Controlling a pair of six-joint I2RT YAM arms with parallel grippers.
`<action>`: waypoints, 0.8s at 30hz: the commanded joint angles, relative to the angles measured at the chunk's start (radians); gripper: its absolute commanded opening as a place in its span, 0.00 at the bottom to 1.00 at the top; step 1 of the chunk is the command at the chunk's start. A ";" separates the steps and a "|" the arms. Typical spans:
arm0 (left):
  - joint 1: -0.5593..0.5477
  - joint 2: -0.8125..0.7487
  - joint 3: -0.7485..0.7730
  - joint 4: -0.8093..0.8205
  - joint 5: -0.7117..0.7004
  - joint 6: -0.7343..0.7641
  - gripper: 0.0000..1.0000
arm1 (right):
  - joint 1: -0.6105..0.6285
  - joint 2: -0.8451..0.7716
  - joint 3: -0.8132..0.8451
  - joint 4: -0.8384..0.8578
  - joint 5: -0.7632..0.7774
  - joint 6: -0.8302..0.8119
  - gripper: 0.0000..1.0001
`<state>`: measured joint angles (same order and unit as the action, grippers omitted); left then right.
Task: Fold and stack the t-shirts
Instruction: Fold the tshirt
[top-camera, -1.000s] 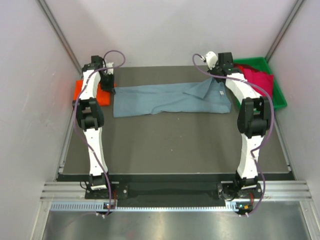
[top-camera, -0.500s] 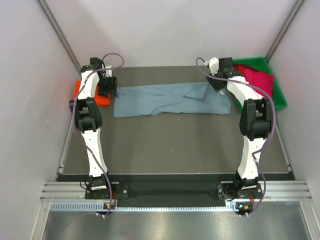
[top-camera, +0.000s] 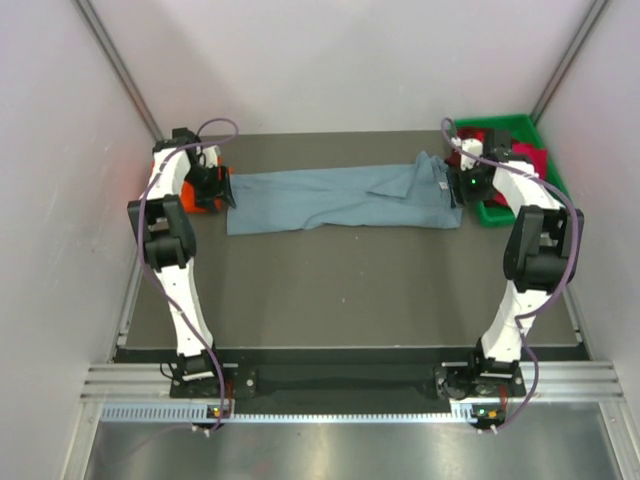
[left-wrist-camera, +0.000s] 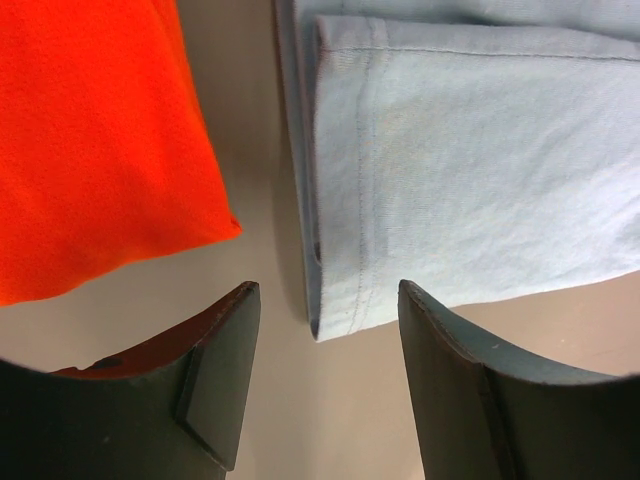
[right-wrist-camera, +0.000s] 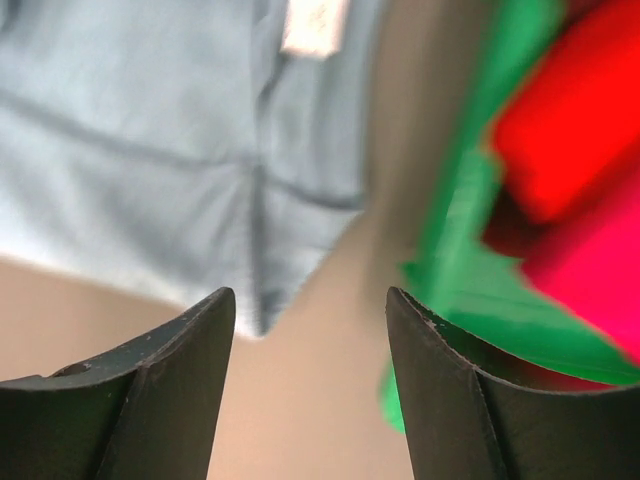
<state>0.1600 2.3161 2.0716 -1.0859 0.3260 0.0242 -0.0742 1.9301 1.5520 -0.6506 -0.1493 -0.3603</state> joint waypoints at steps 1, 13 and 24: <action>-0.005 -0.004 -0.013 -0.014 0.036 -0.015 0.63 | -0.002 0.024 0.008 -0.076 -0.166 0.004 0.62; -0.008 -0.006 -0.073 -0.032 0.047 0.003 0.58 | -0.015 0.119 0.068 -0.147 -0.216 -0.022 0.47; -0.008 -0.014 -0.087 -0.043 0.047 0.017 0.17 | -0.039 0.116 0.077 -0.196 -0.219 -0.040 0.11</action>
<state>0.1543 2.3165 1.9839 -1.1030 0.3618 0.0288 -0.0921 2.0579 1.5795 -0.8169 -0.3481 -0.3847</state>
